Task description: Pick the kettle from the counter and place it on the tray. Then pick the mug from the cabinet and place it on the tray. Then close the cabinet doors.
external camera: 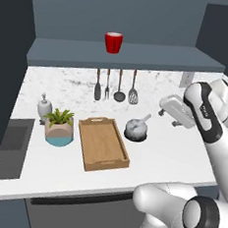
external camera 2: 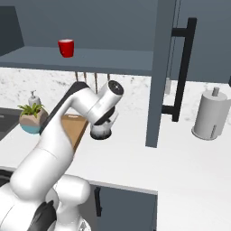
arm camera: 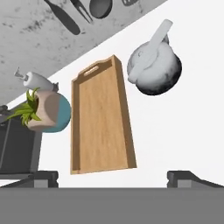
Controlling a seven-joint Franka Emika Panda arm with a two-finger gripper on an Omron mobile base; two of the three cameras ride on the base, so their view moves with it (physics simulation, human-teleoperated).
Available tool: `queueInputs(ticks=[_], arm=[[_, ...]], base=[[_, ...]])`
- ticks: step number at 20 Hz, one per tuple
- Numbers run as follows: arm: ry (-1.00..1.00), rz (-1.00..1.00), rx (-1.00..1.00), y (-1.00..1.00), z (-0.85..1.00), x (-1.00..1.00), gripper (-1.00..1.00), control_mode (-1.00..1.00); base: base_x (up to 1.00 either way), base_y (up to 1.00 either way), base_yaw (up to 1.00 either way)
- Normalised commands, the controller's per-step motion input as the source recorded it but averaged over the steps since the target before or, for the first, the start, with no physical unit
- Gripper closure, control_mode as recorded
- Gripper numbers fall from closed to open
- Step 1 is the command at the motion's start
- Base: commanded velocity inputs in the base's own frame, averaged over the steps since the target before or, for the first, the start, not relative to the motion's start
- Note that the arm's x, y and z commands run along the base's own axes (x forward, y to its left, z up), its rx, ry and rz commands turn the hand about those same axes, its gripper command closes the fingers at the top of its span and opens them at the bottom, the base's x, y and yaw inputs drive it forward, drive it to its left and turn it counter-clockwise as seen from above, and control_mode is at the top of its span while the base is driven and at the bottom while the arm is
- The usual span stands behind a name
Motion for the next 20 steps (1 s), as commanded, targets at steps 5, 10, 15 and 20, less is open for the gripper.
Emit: queueInputs(ticks=[5,10,15,20], arm=[[-0.01,-0.05,0.11,0.0,-0.28,0.61,-1.0,-1.0],[0.0,-0.02,0.01,0.04,-0.27,0.55,-1.0,-1.0],[0.02,0.0,0.01,0.0,-0.33,0.39,-1.0,-1.0],[0.01,0.0,0.04,0.0,-0.19,0.39,-1.0,-1.0]], base=[[0.0,0.0,0.0],[0.0,0.0,0.0],[0.0,0.0,0.0],[0.0,0.0,0.0]])
